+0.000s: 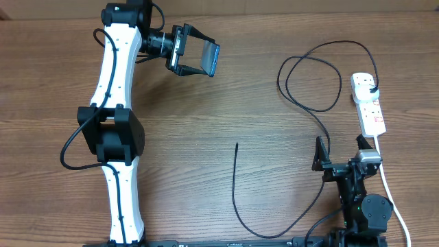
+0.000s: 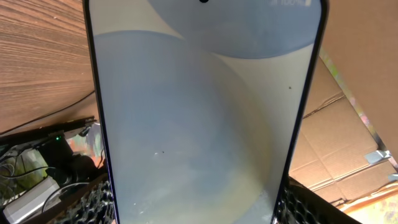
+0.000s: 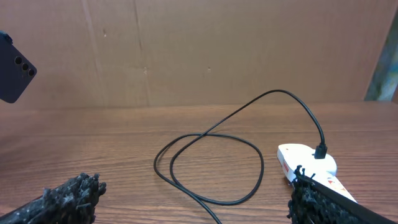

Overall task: Plug charger to phone and switch on socket
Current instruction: 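Lift the phone with the left gripper and raise it upright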

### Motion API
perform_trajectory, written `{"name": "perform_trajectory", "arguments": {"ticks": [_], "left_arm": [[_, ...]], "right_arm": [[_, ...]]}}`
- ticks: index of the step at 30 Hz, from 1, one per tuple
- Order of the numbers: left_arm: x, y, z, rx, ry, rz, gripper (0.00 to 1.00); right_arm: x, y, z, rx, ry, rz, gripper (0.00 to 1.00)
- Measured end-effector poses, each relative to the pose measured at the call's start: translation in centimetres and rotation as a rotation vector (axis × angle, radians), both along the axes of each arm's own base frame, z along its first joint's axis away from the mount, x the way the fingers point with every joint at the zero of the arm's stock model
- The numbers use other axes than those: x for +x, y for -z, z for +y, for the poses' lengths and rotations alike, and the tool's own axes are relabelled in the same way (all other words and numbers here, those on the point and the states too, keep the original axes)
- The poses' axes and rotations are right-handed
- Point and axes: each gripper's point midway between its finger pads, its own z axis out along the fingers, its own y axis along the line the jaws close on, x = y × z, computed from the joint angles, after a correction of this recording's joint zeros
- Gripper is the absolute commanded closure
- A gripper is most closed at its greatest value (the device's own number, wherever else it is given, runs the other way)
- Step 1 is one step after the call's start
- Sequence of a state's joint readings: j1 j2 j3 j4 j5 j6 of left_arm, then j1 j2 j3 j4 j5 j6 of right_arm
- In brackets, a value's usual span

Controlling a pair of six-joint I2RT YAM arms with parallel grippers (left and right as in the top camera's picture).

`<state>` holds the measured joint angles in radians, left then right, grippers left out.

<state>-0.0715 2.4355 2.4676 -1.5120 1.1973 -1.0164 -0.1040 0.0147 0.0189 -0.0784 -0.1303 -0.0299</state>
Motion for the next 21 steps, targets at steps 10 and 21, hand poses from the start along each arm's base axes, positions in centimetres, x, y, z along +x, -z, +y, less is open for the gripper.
{"name": "perform_trajectory", "arguments": {"ticks": [10, 21], "left_arm": [[0.0, 0.0, 0.0, 0.0, 0.0, 0.0, 0.96], [0.2, 1.6, 0.7, 0.102, -0.009, -0.007, 0.96]], "right_arm": [[0.0, 0.0, 0.0, 0.0, 0.0, 0.0, 0.0], [0.0, 0.0, 0.0, 0.0, 0.0, 0.0, 0.0]]}}
